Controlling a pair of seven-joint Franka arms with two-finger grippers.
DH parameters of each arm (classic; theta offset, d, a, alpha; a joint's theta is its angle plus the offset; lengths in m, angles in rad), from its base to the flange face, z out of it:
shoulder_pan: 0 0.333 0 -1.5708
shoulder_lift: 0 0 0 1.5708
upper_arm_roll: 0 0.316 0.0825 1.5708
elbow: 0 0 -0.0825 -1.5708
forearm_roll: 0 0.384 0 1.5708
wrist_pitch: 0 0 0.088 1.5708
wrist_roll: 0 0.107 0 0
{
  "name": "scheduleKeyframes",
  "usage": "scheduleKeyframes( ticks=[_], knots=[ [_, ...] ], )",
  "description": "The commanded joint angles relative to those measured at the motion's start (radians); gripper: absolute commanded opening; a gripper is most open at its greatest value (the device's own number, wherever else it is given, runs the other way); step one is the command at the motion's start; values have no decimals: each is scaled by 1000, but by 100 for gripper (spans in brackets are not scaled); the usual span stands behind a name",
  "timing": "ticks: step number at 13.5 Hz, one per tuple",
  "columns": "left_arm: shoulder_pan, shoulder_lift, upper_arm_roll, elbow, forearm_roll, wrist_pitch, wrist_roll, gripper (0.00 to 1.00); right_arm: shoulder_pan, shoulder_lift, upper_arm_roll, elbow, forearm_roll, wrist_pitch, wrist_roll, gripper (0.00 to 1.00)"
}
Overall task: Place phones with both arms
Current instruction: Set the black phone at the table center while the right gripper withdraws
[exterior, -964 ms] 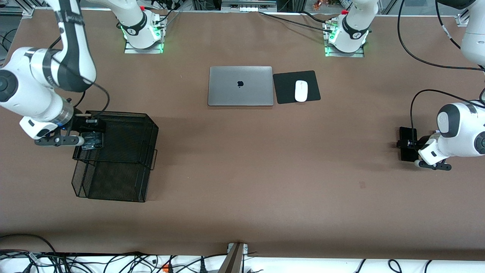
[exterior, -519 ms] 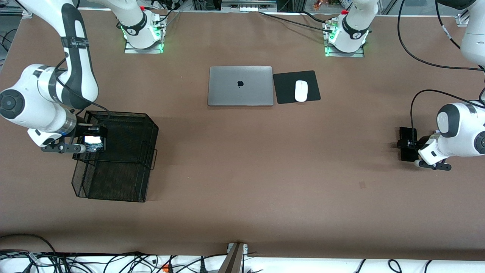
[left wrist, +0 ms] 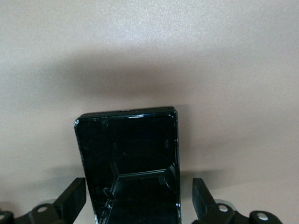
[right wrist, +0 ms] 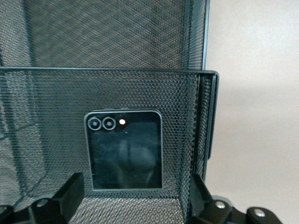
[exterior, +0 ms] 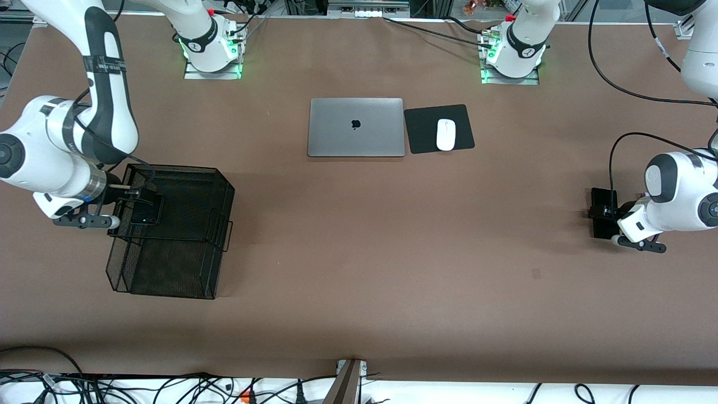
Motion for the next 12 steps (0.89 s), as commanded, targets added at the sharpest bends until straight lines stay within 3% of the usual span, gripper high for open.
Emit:
scheduleKeyframes(
  ticks=[1,2,4,5,6,10,12],
  knots=[
    [4,2,-2,-3,15,14,19,92,-6,-11,4,120,16,-142,18,100],
    [4,1,-2,-6,15,7,14,47,0,-11,5,170,14,-198,28,100],
    [0,-4,-4,-3,15,-2,14,15,8,-12,10,256,8,-284,57,100],
    [0,-12,-12,0,14,-22,8,7,23,-12,10,292,5,-315,79,100],
    [-15,-35,-16,15,2,-91,4,7,40,-12,10,316,2,-343,108,100],
    [-156,-55,-85,276,-52,-500,-62,7,80,-23,5,346,-1,-375,140,100],
    [-263,-55,-87,348,-153,-584,-166,7,82,-31,5,347,-1,-384,145,100]
  ],
)
